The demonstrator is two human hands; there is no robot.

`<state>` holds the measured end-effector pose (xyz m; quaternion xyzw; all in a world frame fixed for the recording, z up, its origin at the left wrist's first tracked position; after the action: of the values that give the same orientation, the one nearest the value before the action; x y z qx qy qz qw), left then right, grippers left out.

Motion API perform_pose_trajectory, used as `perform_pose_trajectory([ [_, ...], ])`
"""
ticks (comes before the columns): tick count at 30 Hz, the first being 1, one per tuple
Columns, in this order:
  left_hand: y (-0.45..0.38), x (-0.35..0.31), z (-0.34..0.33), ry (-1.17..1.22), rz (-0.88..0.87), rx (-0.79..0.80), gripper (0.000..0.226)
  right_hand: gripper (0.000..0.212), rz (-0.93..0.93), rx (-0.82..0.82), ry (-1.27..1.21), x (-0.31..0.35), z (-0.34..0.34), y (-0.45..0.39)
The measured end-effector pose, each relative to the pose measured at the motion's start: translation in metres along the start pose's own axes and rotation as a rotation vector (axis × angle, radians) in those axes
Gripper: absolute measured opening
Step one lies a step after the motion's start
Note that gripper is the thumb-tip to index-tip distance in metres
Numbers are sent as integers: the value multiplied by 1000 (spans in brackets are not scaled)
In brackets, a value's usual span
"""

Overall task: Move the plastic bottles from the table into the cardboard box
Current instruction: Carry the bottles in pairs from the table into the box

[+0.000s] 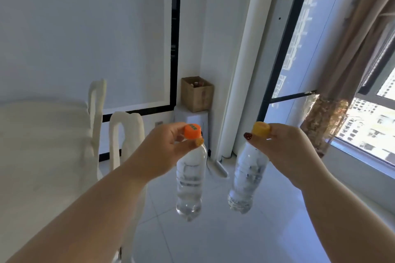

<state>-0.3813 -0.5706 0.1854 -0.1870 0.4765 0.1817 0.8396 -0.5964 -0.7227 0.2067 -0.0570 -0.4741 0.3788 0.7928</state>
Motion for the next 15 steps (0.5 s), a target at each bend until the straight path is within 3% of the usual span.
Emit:
perform_pose_trajectory([
  [3, -46, -10, -30, 9, 14, -23, 41, 20, -3, -13, -2, -36, 16, -45],
  [11, -182, -3, -75, -18, 48, -58, 42, 36, 64, 49, 0, -119, 13, -170],
  [15, -274, 9, -86, -33, 21, -33, 46, 24, 65, 48, -3, -165, -2, -244],
])
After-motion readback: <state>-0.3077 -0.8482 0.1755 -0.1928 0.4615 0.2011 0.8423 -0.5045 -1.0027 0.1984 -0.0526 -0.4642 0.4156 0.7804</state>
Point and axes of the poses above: each hand's wrist, its own y-axis away from the middle knuckle, its own z-axis out of the back of the hand, x = y × z, the point moved 3 cm from there along -y, towards the middle knuckle, and after that the axes turned 14 degrees about z, right-handed, at the moved point
